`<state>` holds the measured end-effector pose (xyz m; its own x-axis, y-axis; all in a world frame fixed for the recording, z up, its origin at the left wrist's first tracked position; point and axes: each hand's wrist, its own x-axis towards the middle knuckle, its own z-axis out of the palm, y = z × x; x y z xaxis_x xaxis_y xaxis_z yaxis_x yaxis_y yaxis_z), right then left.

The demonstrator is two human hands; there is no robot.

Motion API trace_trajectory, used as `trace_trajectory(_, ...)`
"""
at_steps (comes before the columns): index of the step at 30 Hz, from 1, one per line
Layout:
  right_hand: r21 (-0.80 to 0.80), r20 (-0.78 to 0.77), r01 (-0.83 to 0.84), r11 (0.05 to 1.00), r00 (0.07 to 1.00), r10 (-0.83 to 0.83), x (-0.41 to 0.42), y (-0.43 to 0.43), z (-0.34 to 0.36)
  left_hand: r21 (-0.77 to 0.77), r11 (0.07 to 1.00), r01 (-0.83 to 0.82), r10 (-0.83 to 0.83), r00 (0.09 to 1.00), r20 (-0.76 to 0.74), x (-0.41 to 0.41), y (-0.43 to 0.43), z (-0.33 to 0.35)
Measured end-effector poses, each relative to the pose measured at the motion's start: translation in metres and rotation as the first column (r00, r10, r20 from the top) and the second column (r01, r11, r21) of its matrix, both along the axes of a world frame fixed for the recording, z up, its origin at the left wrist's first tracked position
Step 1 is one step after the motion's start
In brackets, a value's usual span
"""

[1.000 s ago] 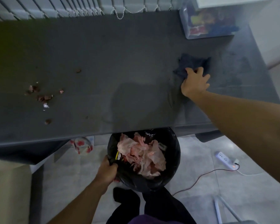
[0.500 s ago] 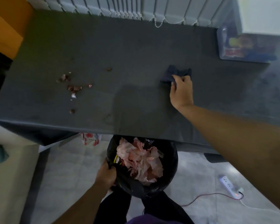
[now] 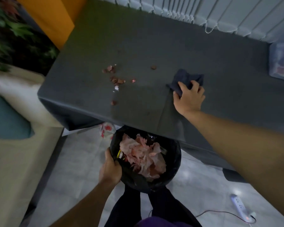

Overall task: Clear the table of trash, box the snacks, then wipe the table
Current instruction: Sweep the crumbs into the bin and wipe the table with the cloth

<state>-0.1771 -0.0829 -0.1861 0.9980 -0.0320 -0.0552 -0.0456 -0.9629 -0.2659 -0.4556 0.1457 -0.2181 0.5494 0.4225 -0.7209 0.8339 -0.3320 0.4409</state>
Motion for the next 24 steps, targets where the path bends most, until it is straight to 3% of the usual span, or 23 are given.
trace_trajectory(3, 0.097, 0.007, 0.008, 0.995, 1.0, -0.008, 0.0, 0.018, 0.001, -0.003, 1.0, -0.007, 0.008, 0.997, 0.078, -0.001, 0.01, 0.006)
trace_trajectory(6, 0.169, 0.107, -0.261, 0.95, 0.964, 0.245, -0.011, 0.037, 0.003, 0.021, 1.0, 0.014, -0.017, 0.993, 0.118, -0.003, 0.016, 0.014)
trace_trajectory(8, 0.129, 0.128, -0.397, 0.909, 0.915, 0.381, -0.023, 0.047, 0.0, 0.046, 0.999, 0.023, -0.028, 0.992, 0.12, -0.005, 0.018, 0.021)
trace_trajectory(10, 0.033, 0.111, -0.306, 0.951, 0.947, 0.301, -0.028, 0.055, -0.003, 0.06, 0.998, 0.023, -0.032, 0.99, 0.138, -0.004, 0.021, 0.025)
trace_trajectory(13, 0.025, 0.049, -0.154, 0.988, 0.987, 0.153, -0.031, 0.068, -0.005, 0.078, 0.997, 0.024, -0.037, 0.985, 0.166, -0.003, 0.023, 0.032)
trace_trajectory(19, 0.134, 0.187, -0.387, 0.912, 0.914, 0.36, -0.019, 0.067, -0.011, 0.07, 0.994, 0.082, -0.092, 0.983, 0.158, -0.009, 0.027, 0.033)
trace_trajectory(22, 0.13, 0.121, -0.186, 0.974, 0.978, 0.171, -0.015, 0.08, -0.007, 0.053, 0.996, 0.073, -0.079, 0.987, 0.139, -0.012, 0.03, 0.033)
trace_trajectory(24, 0.124, 0.089, -0.145, 0.982, 0.987, 0.134, -0.02, 0.09, -0.007, 0.063, 0.997, 0.033, -0.041, 0.992, 0.12, -0.011, 0.031, 0.031)
